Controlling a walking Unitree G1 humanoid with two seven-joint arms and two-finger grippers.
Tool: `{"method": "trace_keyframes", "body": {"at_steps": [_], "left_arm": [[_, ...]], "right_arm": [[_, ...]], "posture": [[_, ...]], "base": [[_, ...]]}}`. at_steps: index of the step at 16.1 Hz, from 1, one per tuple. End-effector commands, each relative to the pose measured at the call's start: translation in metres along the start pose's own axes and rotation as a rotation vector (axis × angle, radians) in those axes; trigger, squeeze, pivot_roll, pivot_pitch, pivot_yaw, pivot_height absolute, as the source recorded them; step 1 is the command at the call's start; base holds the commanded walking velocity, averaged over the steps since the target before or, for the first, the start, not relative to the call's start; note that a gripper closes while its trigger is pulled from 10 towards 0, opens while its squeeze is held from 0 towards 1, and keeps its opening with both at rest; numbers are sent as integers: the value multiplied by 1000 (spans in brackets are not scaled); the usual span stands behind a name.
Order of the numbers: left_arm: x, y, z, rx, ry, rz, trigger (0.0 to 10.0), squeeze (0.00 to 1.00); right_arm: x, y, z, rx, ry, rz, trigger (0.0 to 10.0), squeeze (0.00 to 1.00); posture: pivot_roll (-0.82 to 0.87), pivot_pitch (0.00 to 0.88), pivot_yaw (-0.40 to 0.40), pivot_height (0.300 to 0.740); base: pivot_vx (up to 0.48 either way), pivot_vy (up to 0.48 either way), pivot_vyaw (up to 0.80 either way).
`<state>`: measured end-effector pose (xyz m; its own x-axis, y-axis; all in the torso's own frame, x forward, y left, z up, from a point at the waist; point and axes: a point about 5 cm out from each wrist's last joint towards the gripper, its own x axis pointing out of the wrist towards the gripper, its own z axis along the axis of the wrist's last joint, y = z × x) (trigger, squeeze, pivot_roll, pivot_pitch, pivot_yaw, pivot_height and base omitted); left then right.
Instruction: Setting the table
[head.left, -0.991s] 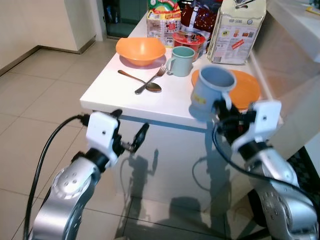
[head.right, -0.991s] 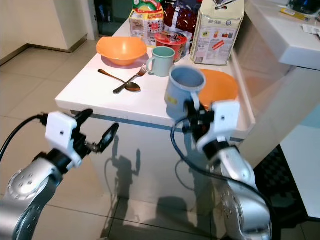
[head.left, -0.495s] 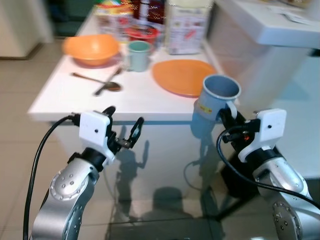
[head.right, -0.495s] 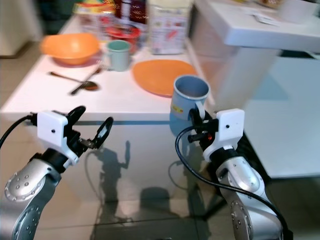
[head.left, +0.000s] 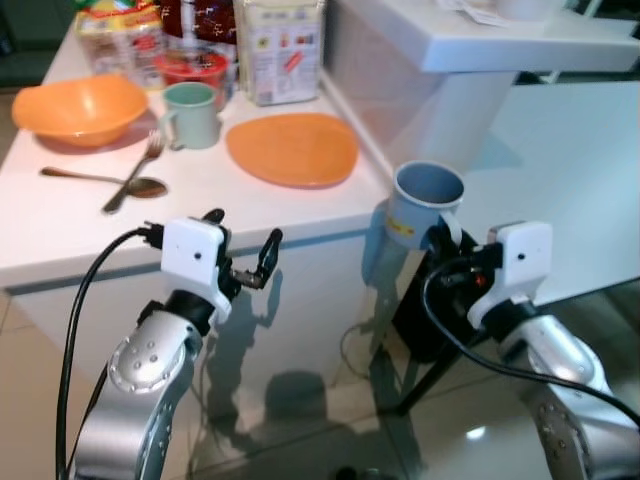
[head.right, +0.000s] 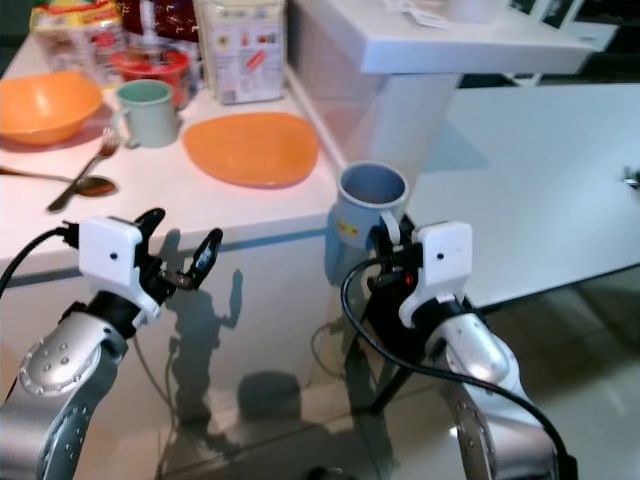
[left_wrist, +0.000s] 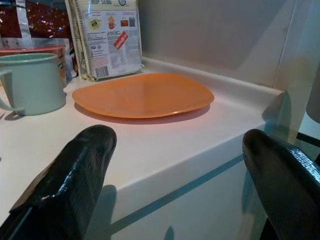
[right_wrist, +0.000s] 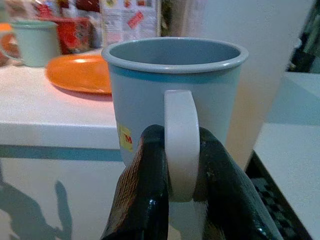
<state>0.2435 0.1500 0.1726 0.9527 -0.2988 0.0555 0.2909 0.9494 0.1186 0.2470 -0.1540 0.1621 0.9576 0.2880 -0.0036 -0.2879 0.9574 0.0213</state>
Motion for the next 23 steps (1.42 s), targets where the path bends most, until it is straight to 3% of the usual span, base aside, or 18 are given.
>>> {"method": "trace_keyframes", "body": {"at_steps": [1,11,16,18,20,23], "left_arm": [[2,2,1,12,0,16,10000,0],[8,11,3,50,-1,44,10000,0],[13,11,1,56,2,47,10000,0],[16,11,2,57,0,50,10000,0],[15,9,2,58,-2,47,10000,0],[20,12,1,61,-4,47,10000,0]], "right_arm": [[4,-1,6,-3,-21,-6,10000,0],[8,0,6,-15,-29,-7,10000,0],[10,-6,3,-45,-20,-71,10000,0],[10,-13,1,-86,-9,-111,10000,0],[11,-18,1,-55,-14,-151,10000,0],[12,-17,1,-104,-12,-162,10000,0]], "posture": [[109,0,-64,740],[99,0,-57,740],[95,0,-49,740],[88,0,-45,740],[90,0,-43,740],[85,0,-40,740]], "base": [[0,-450,0],[0,-449,0],[0,-448,0],[0,-446,800],[0,-450,800],[0,-450,267]]}}
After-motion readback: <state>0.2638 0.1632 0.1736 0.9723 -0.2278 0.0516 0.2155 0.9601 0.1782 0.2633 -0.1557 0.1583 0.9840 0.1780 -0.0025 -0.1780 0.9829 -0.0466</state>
